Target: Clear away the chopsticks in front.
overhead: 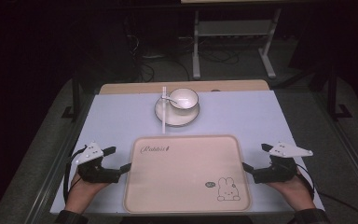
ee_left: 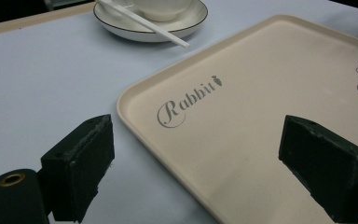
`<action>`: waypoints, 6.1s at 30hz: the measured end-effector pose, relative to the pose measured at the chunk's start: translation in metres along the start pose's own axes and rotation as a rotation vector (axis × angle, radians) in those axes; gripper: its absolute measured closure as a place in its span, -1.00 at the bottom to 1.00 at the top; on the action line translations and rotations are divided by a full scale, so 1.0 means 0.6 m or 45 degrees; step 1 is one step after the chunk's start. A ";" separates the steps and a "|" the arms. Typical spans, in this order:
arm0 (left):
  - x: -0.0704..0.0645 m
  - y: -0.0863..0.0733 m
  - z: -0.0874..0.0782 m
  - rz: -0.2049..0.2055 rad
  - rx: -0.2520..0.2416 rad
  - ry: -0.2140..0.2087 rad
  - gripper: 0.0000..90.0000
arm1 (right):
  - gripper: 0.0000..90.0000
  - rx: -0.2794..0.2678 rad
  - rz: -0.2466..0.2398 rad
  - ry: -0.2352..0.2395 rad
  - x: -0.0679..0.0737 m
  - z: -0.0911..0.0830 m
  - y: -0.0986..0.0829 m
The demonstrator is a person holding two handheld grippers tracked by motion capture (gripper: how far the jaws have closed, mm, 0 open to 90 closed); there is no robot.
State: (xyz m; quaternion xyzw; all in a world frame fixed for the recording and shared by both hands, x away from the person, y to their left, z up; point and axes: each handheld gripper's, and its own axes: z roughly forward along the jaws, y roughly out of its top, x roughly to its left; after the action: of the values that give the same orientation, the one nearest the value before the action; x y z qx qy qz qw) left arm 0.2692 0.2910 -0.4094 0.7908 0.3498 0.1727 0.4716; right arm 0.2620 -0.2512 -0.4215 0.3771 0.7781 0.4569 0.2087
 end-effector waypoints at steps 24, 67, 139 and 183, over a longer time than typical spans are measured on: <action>0.019 0.087 0.086 -0.026 0.109 -0.034 -0.78 | -1.00 0.003 0.045 -0.047 -0.006 -0.012 -0.008; 0.102 0.209 0.347 -0.106 0.351 0.117 -0.44 | -1.00 -0.046 0.075 -0.009 -0.014 -0.007 -0.003; 0.141 0.187 0.281 -0.127 0.356 0.104 0.59 | -1.00 -0.060 0.074 0.010 -0.006 -0.011 -0.002; 0.147 0.171 0.300 -0.165 0.385 0.124 0.90 | -1.00 -0.066 0.088 0.011 -0.012 -0.015 -0.006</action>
State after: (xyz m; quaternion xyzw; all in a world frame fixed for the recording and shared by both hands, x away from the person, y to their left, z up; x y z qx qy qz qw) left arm 0.4791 0.2099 -0.4144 0.8193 0.4443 0.1254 0.3401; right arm 0.2592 -0.2627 -0.4204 0.3962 0.7536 0.4853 0.1991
